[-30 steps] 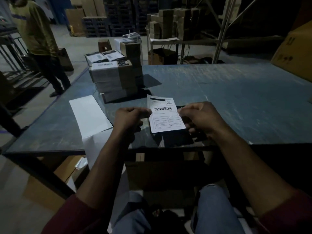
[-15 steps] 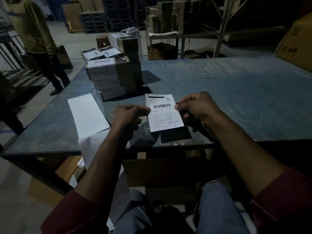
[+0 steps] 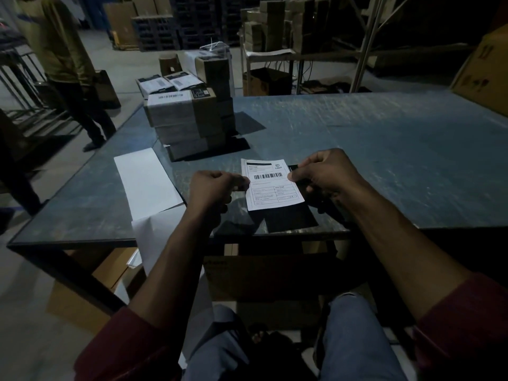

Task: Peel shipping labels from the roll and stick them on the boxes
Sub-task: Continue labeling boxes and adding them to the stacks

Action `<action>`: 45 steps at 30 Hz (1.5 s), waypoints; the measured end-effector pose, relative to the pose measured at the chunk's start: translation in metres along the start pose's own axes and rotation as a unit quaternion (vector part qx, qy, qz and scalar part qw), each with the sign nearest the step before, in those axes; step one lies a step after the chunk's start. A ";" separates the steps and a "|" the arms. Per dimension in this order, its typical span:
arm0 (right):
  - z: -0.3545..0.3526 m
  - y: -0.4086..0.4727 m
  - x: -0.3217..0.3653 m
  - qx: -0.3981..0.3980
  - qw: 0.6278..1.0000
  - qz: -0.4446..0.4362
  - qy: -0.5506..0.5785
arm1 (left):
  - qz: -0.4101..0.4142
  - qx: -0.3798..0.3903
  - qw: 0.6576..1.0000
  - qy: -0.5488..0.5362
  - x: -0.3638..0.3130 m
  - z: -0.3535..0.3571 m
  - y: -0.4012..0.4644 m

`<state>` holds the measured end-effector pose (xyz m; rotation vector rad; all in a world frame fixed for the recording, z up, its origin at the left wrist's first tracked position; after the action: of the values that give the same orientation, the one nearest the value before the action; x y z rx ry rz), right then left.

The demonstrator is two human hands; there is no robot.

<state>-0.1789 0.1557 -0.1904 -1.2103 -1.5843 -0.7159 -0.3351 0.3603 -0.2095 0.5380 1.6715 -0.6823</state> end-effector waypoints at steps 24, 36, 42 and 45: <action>0.001 0.016 0.010 -0.017 0.997 -0.040 -0.068 | 0.077 -0.024 0.994 0.071 -0.019 0.011 -0.002; -0.002 0.013 0.012 -0.042 0.992 -0.046 -0.109 | 0.112 -0.042 0.987 0.106 -0.016 0.010 -0.001; -0.002 0.012 0.014 -0.043 0.991 -0.048 -0.117 | 0.131 -0.065 0.979 0.139 -0.013 0.009 -0.001; -0.005 0.012 0.012 -0.051 0.991 -0.047 -0.118 | 0.132 -0.068 0.978 0.143 -0.008 0.010 0.001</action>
<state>-0.1659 0.1596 -0.1786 -1.3404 -1.8287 -0.7429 -0.3258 0.3544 -0.2032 0.7707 1.8541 -0.3031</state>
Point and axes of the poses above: each hand's wrist, its own y-axis towards the middle knuckle, its own z-axis out of the palm, x = y × z, the point moved 8 cm from there along y, towards the middle knuckle
